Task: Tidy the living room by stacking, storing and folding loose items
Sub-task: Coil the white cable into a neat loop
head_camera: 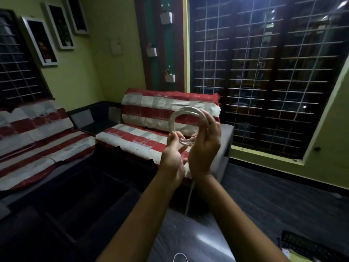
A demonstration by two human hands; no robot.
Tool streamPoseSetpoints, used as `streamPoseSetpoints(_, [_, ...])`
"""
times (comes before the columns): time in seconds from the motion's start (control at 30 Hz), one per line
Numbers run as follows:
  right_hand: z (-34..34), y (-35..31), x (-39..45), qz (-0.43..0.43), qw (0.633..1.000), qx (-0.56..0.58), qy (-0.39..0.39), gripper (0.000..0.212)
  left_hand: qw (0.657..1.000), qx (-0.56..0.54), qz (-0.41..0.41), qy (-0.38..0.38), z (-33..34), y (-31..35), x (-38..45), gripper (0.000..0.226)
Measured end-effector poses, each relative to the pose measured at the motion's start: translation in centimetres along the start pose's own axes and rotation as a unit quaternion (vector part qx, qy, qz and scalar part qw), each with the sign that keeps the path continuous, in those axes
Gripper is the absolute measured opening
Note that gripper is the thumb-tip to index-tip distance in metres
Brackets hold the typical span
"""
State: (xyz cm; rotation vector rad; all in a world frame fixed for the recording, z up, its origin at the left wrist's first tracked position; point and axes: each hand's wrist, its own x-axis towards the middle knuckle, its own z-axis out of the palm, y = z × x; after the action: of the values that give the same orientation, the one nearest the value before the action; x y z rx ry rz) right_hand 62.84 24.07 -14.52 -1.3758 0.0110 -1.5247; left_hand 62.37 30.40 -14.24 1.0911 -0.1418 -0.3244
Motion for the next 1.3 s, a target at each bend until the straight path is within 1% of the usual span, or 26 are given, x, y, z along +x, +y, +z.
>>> streamPoseSetpoints(0.03, [-0.3, 0.7, 1.3, -0.019, 0.999, -0.024, -0.024, 0.022, 0.997, 0.069, 0.025, -0.015, -0.5, -0.2, 0.1, 0.025])
streamPoseSetpoints(0.07, [-0.8, 1.4, 2.7, -0.018, 0.996, -0.041, -0.074, 0.021, 0.988, 0.142, 0.063, -0.015, -1.0, -0.1, 0.3, 0.02])
streamPoseSetpoints(0.1, [-1.4, 1.9, 4.0, -0.009, 0.988, -0.053, -0.146, 0.02, 0.974, 0.199, 0.111, 0.002, -1.6, 0.4, 0.5, 0.02])
streamPoseSetpoints(0.13, [-2.0, 2.1, 5.2, 0.003, 0.971, -0.058, -0.234, 0.019, 0.956, 0.237, 0.17, 0.031, -2.2, 1.2, 1.0, 0.032])
streamPoseSetpoints(0.17, [-2.5, 2.0, 6.3, 0.019, 0.941, -0.063, -0.331, 0.019, 0.936, 0.265, 0.228, 0.049, -2.7, 2.2, 1.3, 0.047])
streamPoseSetpoints(0.2, [-2.8, 1.4, 7.2, 0.033, 0.898, -0.067, -0.434, 0.019, 0.915, 0.3, 0.266, 0.041, -2.8, 3.2, 1.6, 0.062])
streamPoseSetpoints(0.23, [-2.8, 0.8, 7.9, 0.038, 0.847, -0.08, -0.525, 0.019, 0.906, 0.325, 0.27, 0.009, -2.7, 3.9, 1.7, 0.076])
streamPoseSetpoints(0.27, [-2.6, 0.0, 8.3, 0.031, 0.799, -0.092, -0.593, 0.019, 0.91, 0.33, 0.25, -0.037, -2.1, 4.5, 1.6, 0.087])
streamPoseSetpoints(0.3, [-2.2, -0.6, 8.5, 0.019, 0.768, -0.11, -0.631, 0.019, 0.922, 0.321, 0.201, -0.077, -1.4, 4.9, 1.3, 0.091])
streamPoseSetpoints(0.33, [-1.7, -1.2, 8.5, 0.008, 0.753, -0.127, -0.646, 0.02, 0.945, 0.278, 0.136, -0.107, -0.7, 5.0, 1.1, 0.088])
streamPoseSetpoints(0.37, [-1.3, -1.4, 8.4, 0.002, 0.751, -0.143, -0.645, 0.019, 0.964, 0.221, 0.081, -0.121, -0.1, 4.9, 0.8, 0.08])
streamPoseSetpoints(0.4, [-1.0, -1.5, 8.2, 0.005, 0.757, -0.154, -0.635, 0.015, 0.978, 0.163, 0.053, -0.12, 0.3, 4.6, 0.6, 0.072])
streamPoseSetpoints(0.47, [-0.8, -0.9, 7.4, 0.032, 0.792, -0.156, -0.59, 0.01, 0.986, 0.116, 0.055, -0.104, 0.5, 4.1, 0.8, 0.069])
streamPoseSetpoints(0.5, [-0.9, -0.3, 7.0, 0.067, 0.814, -0.137, -0.56, 0.016, 0.986, 0.11, 0.059, -0.106, 0.5, 3.8, 0.9, 0.07])
streamPoseSetpoints(0.57, [-0.7, 0.1, 6.0, 0.147, 0.85, -0.075, -0.5, 0.036, 0.985, 0.116, 0.057, -0.117, 0.3, 3.7, 1.1, 0.065])
streamPoseSetpoints(0.6, [-0.6, 0.3, 5.5, 0.167, 0.865, -0.055, -0.47, 0.04, 0.983, 0.123, 0.057, -0.122, 0.3, 3.7, 1.1, 0.063])
streamPoseSetpoints(0.7, [-0.1, 0.2, 4.6, 0.198, 0.918, 0.009, -0.343, 0.033, 0.981, 0.14, 0.067, -0.114, 0.3, 3.6, 1.1, 0.062])
streamPoseSetpoints(0.73, [0.1, 0.2, 4.5, 0.207, 0.926, 0.029, -0.313, 0.036, 0.982, 0.131, 0.062, -0.123, 0.4, 3.5, 1.0, 0.055])
streamPoseSetpoints(0.8, [0.2, 0.2, 4.2, 0.214, 0.932, 0.052, -0.288, 0.034, 0.983, 0.11, 0.049, -0.14, 0.3, 3.3, 1.1, 0.034])
streamPoseSetpoints(0.83, [0.3, 0.0, 4.0, 0.214, 0.935, 0.058, -0.276, 0.029, 0.984, 0.098, 0.042, -0.146, 0.2, 3.3, 1.1, 0.029])
streamPoseSetpoints(0.9, [0.4, 0.0, 3.9, 0.214, 0.944, 0.072, -0.242, 0.023, 0.985, 0.073, 0.038, -0.149, 0.1, 3.4, 1.0, 0.031])
streamPoseSetpoints(1.0, [0.7, 0.2, 4.2, 0.195, 0.956, 0.094, -0.197, 0.023, 0.989, 0.046, 0.044, -0.134, -0.2, 3.2, 1.1, 0.04])
streamPoseSetpoints(1.1, [0.7, -0.3, 4.1, 0.191, 0.967, 0.081, -0.151, 0.02, 0.989, 0.052, 0.062, -0.123, -0.1, 2.8, 1.4, 0.038])
streamPoseSetpoints(1.2, [0.2, -0.1, 3.5, 0.148, 0.982, 0.008, -0.121, 0.025, 0.985, 0.072, 0.075, -0.137, 0.0, 2.6, 1.3, 0.043])
streamPoseSetpoints(1.23, [0.1, 0.2, 3.5, 0.146, 0.983, 0.006, -0.113, 0.027, 0.984, 0.081, 0.076, -0.14, 0.0, 2.6, 1.3, 0.043])
streamPoseSetpoints(1.3, [0.4, 0.9, 4.0, 0.173, 0.977, 0.055, -0.115, 0.032, 0.982, 0.092, 0.082, -0.146, -0.1, 2.8, 1.1, 0.038])
